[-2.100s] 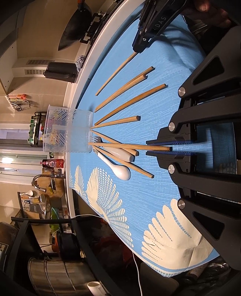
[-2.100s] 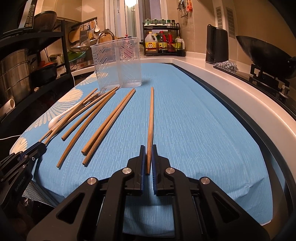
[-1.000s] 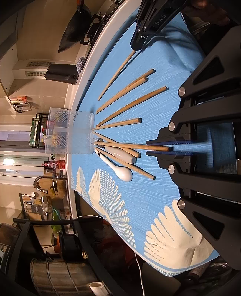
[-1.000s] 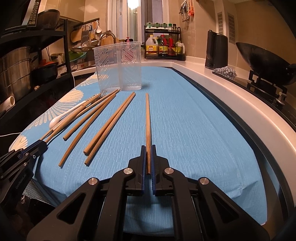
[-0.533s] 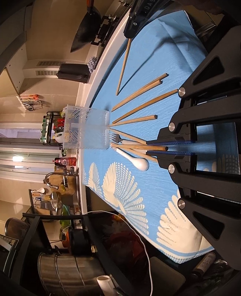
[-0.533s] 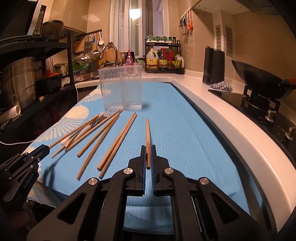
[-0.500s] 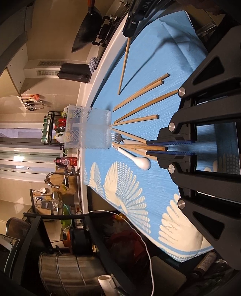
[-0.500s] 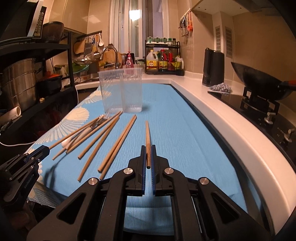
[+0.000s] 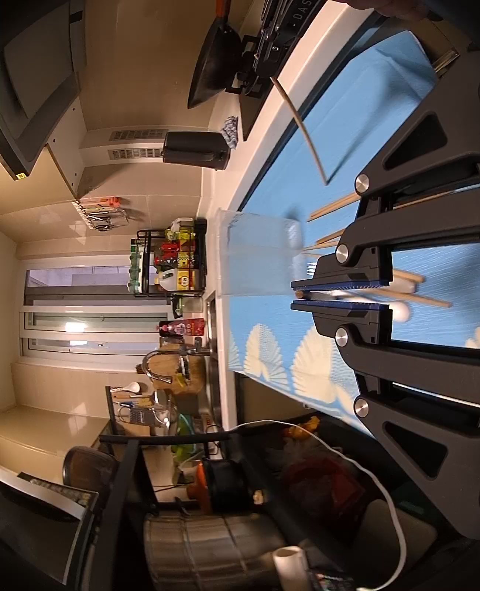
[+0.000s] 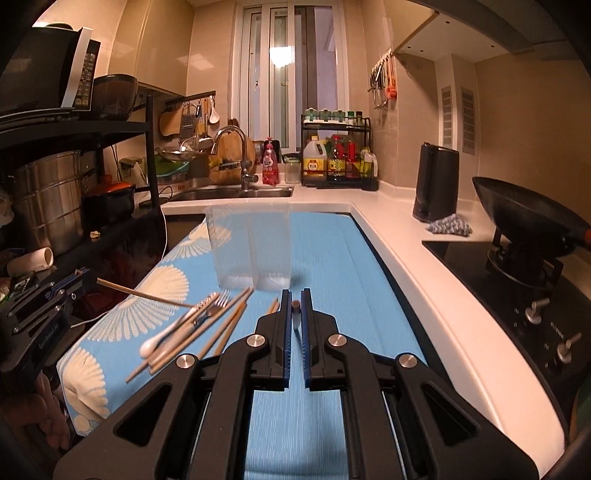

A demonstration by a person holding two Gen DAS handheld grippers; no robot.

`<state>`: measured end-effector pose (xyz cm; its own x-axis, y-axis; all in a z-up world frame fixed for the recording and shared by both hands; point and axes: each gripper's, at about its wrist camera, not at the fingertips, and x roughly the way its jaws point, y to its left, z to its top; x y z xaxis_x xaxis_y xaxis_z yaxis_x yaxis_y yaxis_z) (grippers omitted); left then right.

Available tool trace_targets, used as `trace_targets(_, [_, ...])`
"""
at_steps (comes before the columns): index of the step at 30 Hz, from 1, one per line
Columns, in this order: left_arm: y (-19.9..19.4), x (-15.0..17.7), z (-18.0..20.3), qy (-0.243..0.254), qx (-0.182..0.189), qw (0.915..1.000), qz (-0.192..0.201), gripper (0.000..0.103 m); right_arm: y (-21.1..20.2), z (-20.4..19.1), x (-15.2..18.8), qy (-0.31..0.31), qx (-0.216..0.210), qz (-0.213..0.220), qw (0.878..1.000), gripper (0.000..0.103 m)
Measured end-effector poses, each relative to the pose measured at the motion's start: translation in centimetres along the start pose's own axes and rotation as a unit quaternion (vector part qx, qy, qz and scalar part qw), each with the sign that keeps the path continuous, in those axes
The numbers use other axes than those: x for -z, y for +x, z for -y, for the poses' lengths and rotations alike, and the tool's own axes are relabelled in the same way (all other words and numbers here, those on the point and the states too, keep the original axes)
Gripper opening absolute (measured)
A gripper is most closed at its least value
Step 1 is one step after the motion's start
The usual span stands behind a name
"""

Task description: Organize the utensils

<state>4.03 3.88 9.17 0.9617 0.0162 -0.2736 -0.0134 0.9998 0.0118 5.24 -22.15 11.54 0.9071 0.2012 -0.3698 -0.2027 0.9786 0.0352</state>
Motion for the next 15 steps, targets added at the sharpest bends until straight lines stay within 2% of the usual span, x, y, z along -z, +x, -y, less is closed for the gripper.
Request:
trace_targets(7, [3.8,-5.7,-1.8,-0.002,0.013,0.9999,-0.009,0.005,2.8,0.7,-4.9,0.001,-0.013,-0.006,1.0,0.005])
trace_targets(10, [5.7,-7.6,-2.7,-0.016,0.02,0.9991,-0.035,0.004,4.4,0.7,-6.7,-0.005,-0.022,-0.02,1.0,0.005])
trace_targets(13, [7.1,-6.8,-3.9,-0.032,0.023,0.9962,-0.077,0.005,4.8,0.4,-7.4,-0.004,-0.031,-0.02,0.999,0.005])
trace_targets(15, [6.9,-4.6,-4.7,-0.046,0.027,0.9944,-0.091,0.005,4.7,0.2,-6.8,-0.004,-0.035,-0.02,0.999,0.005])
